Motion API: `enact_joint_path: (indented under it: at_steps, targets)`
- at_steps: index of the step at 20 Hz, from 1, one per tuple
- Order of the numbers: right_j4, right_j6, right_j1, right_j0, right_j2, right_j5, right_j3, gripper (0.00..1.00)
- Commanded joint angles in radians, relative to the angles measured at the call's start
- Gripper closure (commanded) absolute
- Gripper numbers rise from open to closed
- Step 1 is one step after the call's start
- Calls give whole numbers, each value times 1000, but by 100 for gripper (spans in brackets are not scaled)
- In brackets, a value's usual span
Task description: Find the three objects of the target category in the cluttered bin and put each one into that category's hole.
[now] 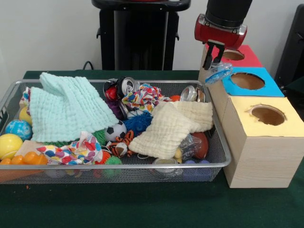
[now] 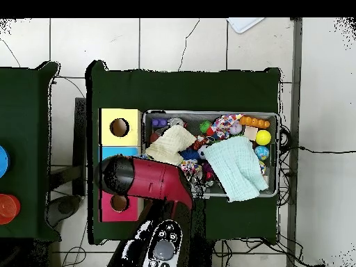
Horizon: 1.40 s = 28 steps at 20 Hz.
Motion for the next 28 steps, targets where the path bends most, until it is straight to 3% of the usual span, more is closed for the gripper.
enact_joint_path:
  at_steps: [1,7,11,18,28]
  targets:
    - [64,237,16,15,87,99,-21,100]
    - [80,250,-1,12,91,130,-25,100]
    - [76,265,-38,23,77,228,-53,100]
    - [87,260,-27,26,68,227,-70,100]
    - [148,210,113,-13,147,-63,-19,100]
